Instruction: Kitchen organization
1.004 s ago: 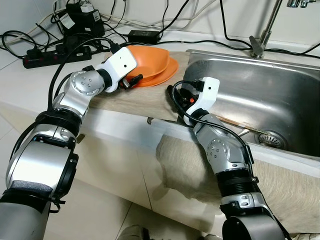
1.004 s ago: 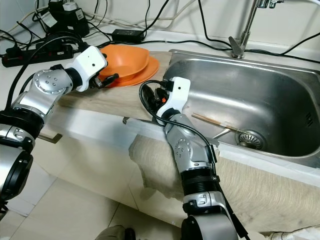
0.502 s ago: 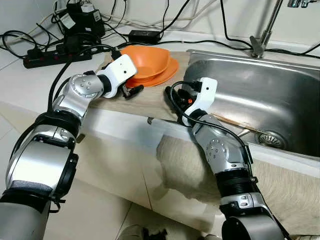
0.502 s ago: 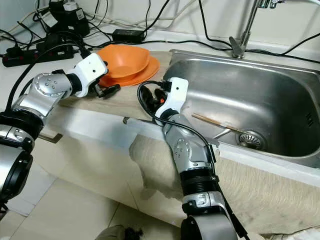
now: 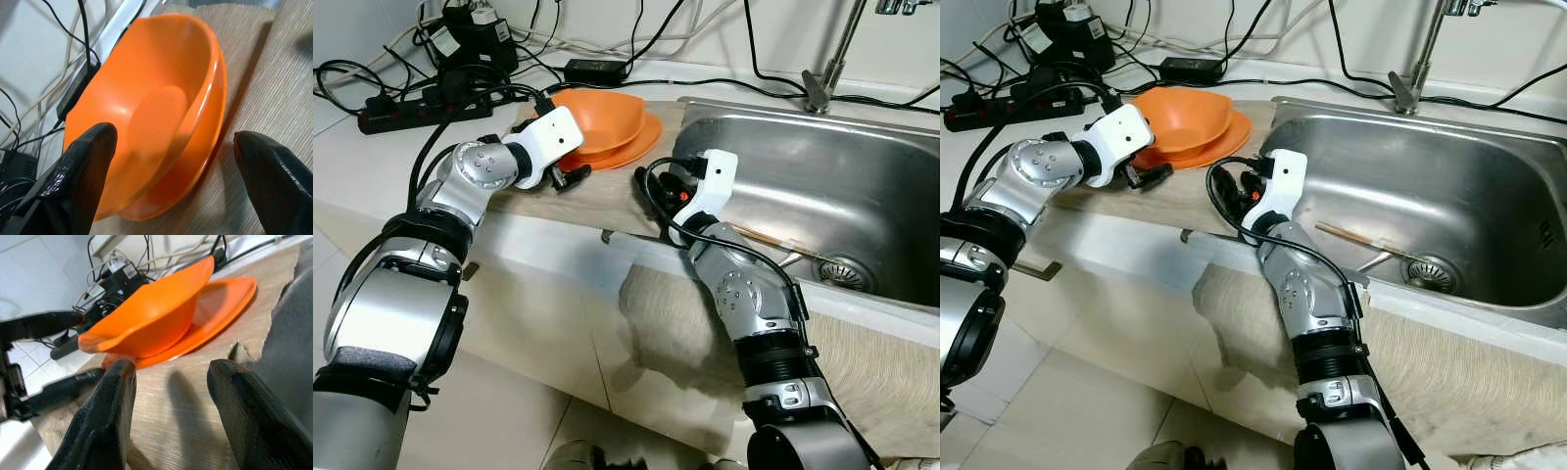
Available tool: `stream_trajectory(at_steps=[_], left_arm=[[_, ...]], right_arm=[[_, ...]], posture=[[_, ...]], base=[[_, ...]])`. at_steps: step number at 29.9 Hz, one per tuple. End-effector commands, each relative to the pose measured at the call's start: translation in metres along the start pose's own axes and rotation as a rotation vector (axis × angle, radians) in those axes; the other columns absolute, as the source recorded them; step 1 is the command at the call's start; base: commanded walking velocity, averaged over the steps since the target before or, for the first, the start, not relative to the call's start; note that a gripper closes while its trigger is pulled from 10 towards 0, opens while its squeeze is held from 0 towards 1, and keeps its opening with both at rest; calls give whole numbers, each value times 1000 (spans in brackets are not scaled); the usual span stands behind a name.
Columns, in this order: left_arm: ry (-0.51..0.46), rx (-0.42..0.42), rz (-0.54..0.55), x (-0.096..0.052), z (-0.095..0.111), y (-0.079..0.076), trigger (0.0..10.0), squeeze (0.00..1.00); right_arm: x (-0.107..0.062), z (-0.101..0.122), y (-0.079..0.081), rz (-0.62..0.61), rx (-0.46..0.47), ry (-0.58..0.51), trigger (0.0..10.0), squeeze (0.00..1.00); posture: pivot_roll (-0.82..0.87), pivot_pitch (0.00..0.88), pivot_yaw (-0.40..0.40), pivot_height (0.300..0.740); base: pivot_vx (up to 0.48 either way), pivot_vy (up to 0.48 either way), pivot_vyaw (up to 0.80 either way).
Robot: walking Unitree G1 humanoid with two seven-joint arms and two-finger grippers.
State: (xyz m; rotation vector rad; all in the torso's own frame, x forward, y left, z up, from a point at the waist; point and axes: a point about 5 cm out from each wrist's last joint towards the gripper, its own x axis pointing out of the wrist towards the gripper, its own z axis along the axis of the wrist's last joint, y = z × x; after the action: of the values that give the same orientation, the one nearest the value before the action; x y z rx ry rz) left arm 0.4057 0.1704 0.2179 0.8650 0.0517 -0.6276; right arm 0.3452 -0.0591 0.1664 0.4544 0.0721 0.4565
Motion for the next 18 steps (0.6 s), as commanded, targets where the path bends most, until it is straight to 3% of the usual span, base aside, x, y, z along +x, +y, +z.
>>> stream_trajectory(at_steps=[1,5,6,18], left_arm=[[9,23,18,0,3,5,10000,0],[16,18,17,2,3,3,10000,0],[18,2,11,3,3,1,0,0],[82,-36,-39,11,-9,-21,0,0]], right_arm=[[-1,-2,3,11,-10,9,10000,0],[-1,-2,3,11,-13,10,10000,0],[-1,-2,4,11,-13,10,10000,0],[-2,-4,7,19,-15,16,10000,0]], posture=[[-8,0,99,740],[-8,0,99,740],[-8,0,97,740],[-10,0,93,740]], base=[[0,0,0],[0,0,0],[0,0,0],[0,0,0]])
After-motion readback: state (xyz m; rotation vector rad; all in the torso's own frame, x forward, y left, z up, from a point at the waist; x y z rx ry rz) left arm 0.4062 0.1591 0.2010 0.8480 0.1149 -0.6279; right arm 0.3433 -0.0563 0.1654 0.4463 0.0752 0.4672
